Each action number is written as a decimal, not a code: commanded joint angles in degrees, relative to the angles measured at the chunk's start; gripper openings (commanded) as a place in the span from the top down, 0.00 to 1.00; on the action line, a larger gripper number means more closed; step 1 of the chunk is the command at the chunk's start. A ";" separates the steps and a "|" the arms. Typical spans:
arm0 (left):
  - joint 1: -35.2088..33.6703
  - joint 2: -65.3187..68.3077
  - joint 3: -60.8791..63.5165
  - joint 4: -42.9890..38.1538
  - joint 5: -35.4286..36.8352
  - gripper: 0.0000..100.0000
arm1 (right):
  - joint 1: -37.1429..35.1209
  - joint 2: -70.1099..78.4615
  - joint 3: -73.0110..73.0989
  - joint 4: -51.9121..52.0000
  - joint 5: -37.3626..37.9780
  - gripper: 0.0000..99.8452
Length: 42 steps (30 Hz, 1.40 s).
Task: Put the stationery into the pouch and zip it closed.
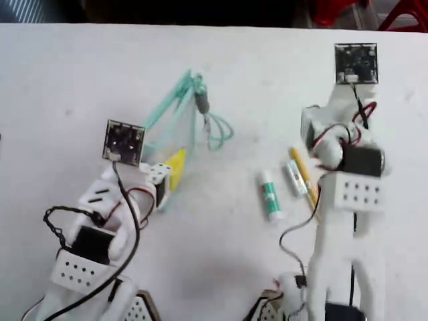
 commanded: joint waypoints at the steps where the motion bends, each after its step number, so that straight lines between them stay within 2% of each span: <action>1: 0.66 -0.04 -0.35 0.26 0.00 0.79 | 0.75 9.27 -0.53 0.04 4.13 0.86; 11: 1.01 -0.04 -0.26 0.26 -0.26 0.79 | 4.44 28.88 -0.88 -0.22 16.18 0.88; 25: 1.01 0.04 -0.26 0.18 -0.35 0.79 | 1.63 35.38 -0.44 -3.56 16.00 0.88; 30: 0.92 0.04 -0.26 0.26 -0.35 0.79 | 0.31 35.12 2.81 -8.57 16.00 0.89; 42: 0.84 0.04 -0.26 0.35 -0.35 0.79 | 0.13 39.34 -2.29 -7.87 16.35 0.89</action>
